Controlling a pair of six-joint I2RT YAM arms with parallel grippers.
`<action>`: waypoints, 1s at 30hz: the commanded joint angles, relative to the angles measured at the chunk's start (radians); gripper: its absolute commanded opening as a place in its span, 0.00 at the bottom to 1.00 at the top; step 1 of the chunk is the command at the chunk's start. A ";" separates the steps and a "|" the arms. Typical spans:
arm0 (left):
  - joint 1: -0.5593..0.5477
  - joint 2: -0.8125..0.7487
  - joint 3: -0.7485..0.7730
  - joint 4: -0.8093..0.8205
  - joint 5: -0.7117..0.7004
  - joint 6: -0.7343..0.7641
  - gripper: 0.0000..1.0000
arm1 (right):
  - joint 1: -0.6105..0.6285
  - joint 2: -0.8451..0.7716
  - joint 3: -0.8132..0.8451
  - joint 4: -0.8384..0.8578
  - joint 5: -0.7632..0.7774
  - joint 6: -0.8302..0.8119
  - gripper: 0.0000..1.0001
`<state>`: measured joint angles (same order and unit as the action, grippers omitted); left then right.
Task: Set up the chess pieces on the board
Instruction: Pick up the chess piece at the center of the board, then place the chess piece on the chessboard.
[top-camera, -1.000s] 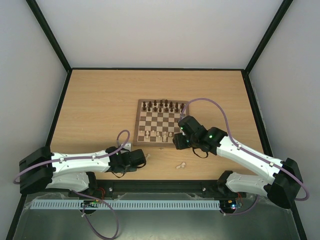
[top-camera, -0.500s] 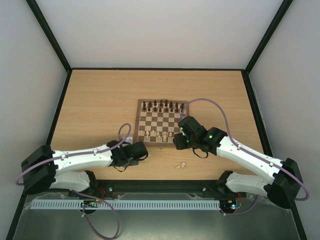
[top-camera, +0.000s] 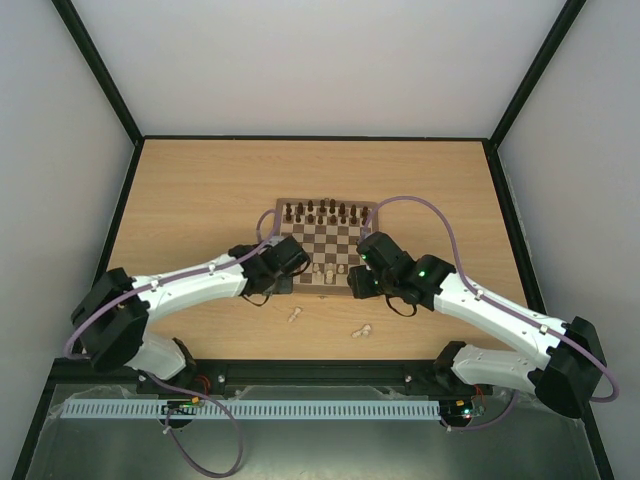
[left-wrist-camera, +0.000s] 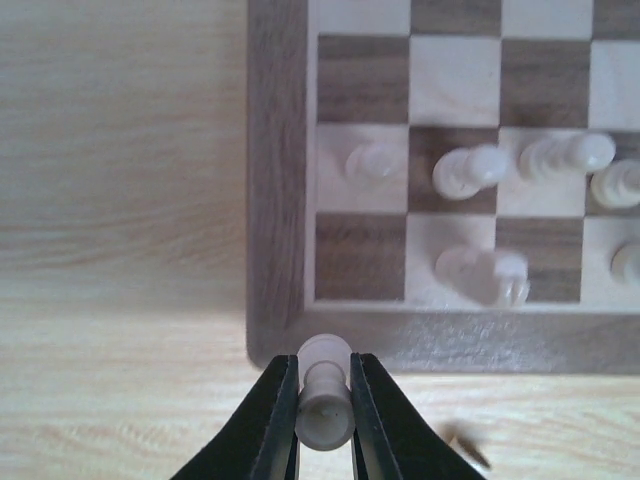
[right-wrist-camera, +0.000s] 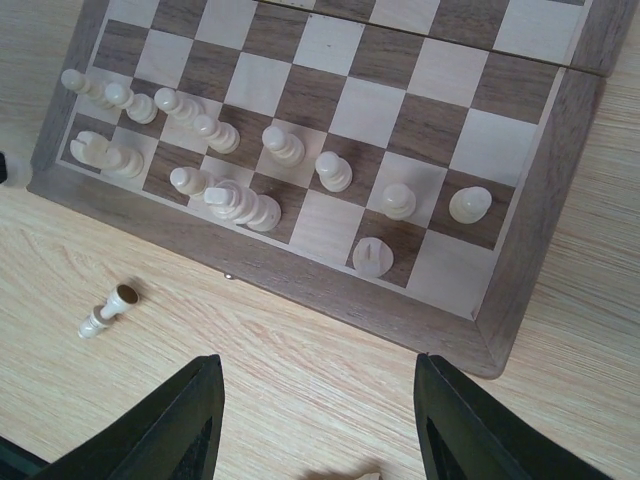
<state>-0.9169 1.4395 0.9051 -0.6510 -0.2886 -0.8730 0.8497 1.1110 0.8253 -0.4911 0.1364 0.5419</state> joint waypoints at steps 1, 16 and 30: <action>0.034 0.061 0.051 0.038 0.000 0.099 0.14 | -0.007 -0.014 -0.009 -0.018 0.026 0.007 0.53; 0.065 0.166 0.099 0.095 0.022 0.150 0.18 | -0.005 -0.021 -0.012 -0.020 0.028 0.009 0.53; 0.066 0.114 0.112 0.042 -0.004 0.129 0.32 | -0.006 -0.023 -0.014 -0.020 0.027 0.009 0.53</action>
<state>-0.8577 1.6001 0.9833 -0.5610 -0.2680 -0.7330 0.8497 1.1053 0.8249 -0.4915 0.1539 0.5461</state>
